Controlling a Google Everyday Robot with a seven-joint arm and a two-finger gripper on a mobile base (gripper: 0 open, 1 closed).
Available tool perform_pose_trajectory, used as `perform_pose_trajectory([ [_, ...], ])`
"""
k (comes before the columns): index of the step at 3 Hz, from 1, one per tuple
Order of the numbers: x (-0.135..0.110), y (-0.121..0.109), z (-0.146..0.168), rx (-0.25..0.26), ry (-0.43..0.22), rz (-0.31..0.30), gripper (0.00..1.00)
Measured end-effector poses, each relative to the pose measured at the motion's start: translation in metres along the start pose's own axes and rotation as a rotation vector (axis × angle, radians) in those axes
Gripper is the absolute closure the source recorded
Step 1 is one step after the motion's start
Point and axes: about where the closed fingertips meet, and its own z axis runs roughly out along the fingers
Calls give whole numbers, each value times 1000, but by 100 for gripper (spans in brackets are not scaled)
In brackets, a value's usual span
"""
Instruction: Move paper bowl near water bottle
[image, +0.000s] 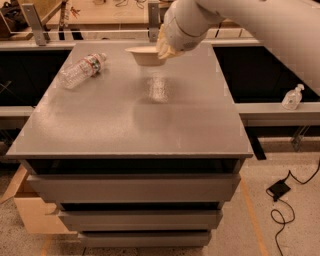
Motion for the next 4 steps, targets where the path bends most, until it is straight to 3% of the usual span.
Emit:
perform_pose_trajectory([
  [1,-23,-19,26,41,12,-106,100],
  [3,-29,-16,36,42,-3,-133,100],
  [4,-34,-10,57,62,-2,-192,100],
])
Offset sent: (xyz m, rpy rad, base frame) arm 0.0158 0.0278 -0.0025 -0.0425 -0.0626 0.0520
